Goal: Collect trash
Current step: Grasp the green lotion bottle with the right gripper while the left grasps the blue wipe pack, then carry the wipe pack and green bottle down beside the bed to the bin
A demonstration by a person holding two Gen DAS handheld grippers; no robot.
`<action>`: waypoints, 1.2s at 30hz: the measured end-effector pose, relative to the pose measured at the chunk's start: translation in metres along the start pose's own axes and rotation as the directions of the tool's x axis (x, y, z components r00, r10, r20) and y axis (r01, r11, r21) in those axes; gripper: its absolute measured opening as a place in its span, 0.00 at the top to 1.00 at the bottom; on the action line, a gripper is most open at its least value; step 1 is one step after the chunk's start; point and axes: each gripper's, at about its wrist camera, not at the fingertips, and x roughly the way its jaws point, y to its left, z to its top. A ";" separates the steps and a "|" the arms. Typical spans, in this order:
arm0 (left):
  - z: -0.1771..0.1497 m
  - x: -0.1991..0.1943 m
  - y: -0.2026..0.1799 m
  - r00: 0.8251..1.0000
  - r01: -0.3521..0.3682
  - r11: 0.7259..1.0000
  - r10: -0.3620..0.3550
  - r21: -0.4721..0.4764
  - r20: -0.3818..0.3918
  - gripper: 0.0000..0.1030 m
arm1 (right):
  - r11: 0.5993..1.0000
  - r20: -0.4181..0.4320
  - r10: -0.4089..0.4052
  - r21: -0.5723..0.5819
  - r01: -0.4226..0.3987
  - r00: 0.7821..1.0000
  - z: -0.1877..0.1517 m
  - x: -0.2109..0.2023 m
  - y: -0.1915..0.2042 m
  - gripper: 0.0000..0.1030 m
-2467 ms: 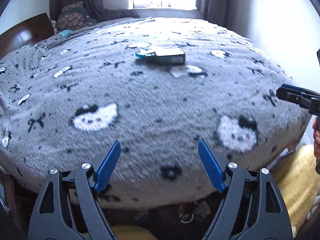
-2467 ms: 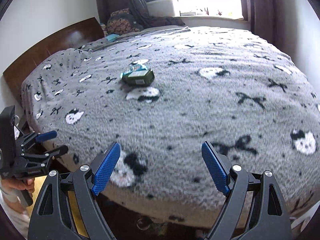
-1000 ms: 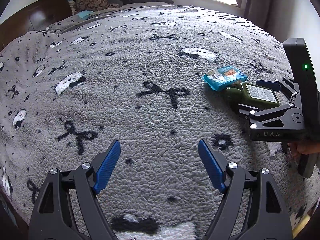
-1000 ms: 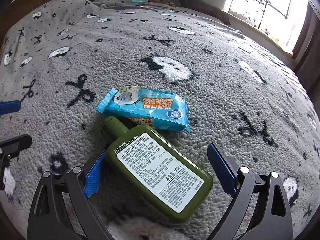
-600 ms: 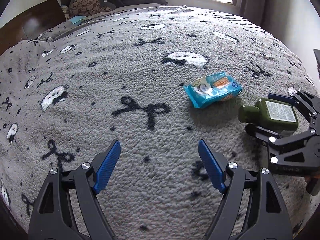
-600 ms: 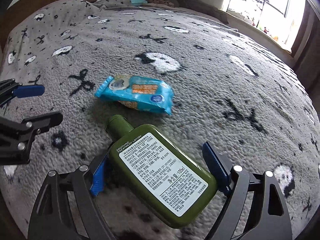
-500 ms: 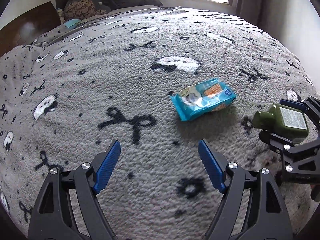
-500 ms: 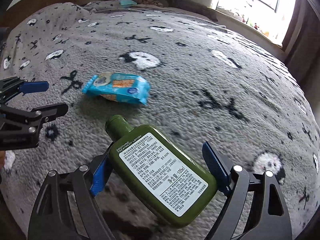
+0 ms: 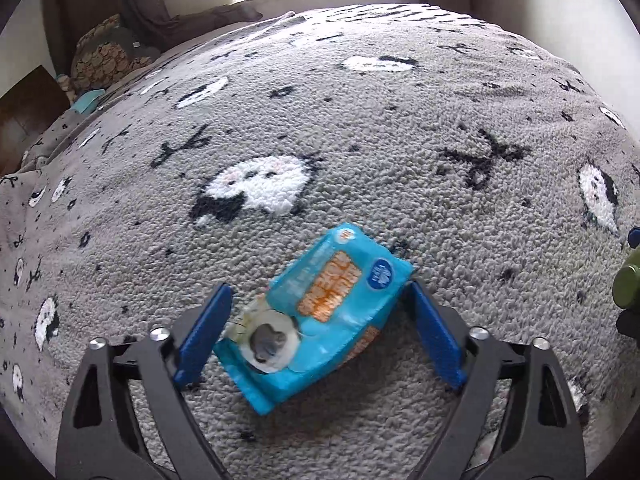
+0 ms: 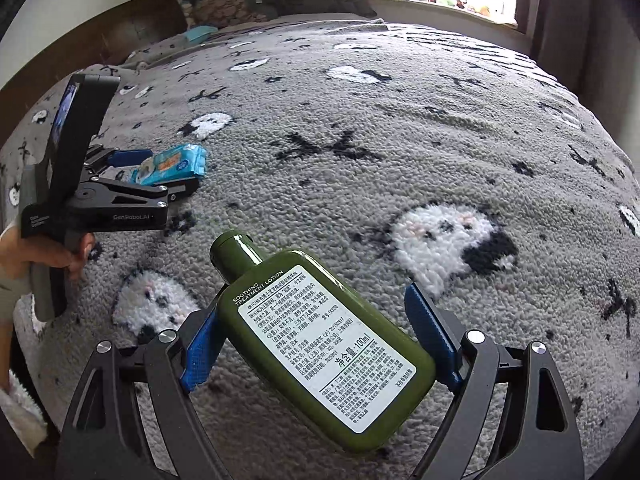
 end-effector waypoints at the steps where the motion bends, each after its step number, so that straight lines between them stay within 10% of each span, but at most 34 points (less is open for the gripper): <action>1: -0.001 0.000 -0.003 1.000 0.017 1.000 -0.017 0.001 -0.004 0.45 | 1.000 -0.001 -0.004 0.003 0.004 1.000 -0.001 0.000 -0.002 0.17; 4: -0.005 -0.007 -0.013 0.999 0.032 0.999 -0.032 0.023 0.002 0.66 | 1.000 0.003 -0.006 0.019 0.006 1.000 -0.005 -0.002 -0.006 0.17; 22: -0.022 -0.109 -0.030 0.998 -0.019 1.000 0.019 -0.001 0.053 0.69 | 0.994 0.085 -0.104 0.027 0.102 0.991 -0.007 -0.087 0.005 0.17; 36: -0.094 -0.222 -0.050 0.976 0.084 0.996 -0.078 -0.019 0.206 0.69 | 0.996 0.259 -0.086 0.000 0.089 0.962 -0.069 -0.198 0.038 0.17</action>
